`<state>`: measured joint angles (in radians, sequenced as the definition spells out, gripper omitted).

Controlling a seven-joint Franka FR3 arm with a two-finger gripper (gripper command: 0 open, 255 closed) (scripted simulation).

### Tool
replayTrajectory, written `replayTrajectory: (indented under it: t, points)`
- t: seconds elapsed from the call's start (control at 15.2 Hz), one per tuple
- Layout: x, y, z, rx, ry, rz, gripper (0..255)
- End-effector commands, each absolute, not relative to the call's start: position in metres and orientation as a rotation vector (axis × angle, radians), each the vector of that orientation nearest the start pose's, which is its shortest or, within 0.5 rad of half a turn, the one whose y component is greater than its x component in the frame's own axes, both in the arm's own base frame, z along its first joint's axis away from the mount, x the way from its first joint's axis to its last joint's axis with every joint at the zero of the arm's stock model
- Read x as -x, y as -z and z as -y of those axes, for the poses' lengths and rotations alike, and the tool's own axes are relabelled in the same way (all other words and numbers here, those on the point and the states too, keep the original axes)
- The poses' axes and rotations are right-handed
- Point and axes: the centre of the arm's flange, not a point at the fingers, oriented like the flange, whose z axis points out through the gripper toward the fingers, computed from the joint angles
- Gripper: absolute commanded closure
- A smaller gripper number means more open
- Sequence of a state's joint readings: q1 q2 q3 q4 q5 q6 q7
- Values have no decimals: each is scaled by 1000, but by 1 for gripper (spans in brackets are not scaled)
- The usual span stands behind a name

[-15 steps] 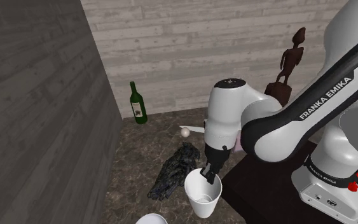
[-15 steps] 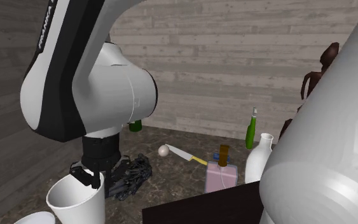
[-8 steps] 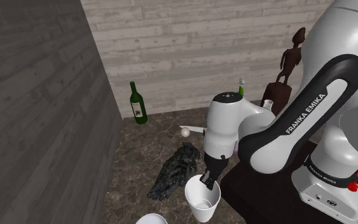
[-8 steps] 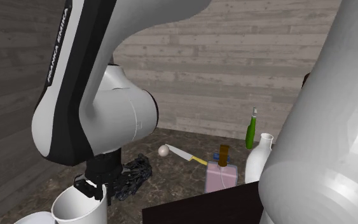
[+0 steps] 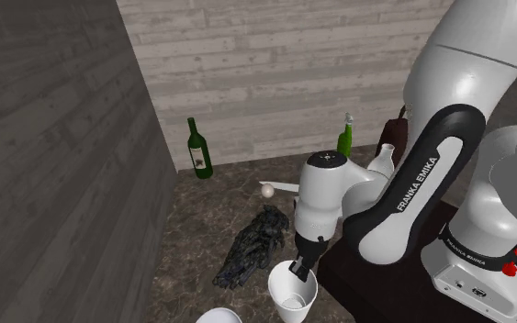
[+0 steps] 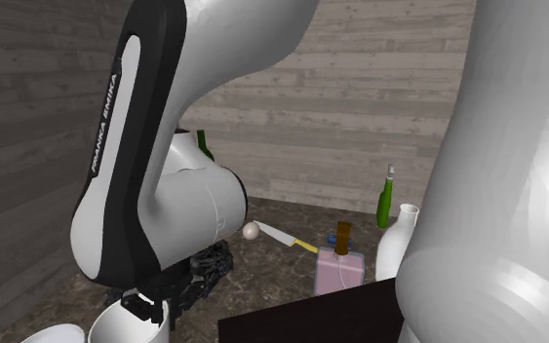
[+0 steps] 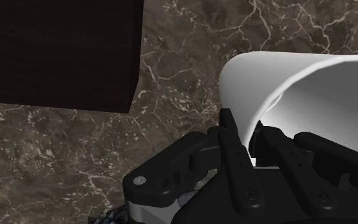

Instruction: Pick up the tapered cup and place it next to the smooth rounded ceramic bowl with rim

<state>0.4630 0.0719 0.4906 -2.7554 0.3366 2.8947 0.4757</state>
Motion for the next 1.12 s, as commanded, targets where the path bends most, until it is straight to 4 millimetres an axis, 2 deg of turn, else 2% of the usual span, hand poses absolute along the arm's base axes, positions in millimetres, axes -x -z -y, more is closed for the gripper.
replayTrajectory:
  t: [0.0, 0.2, 0.73, 0.79, 1.06]
  points:
    - [-242, -192, -314, 2990, -45, 228, 255]
    - [-242, -173, -314, 2990, -45, 228, 255]
    - [-242, -173, -314, 2990, -45, 228, 255]
    - [-242, -173, -314, 2990, -45, 228, 0]
    - [-242, -173, -314, 2990, -45, 228, 0]
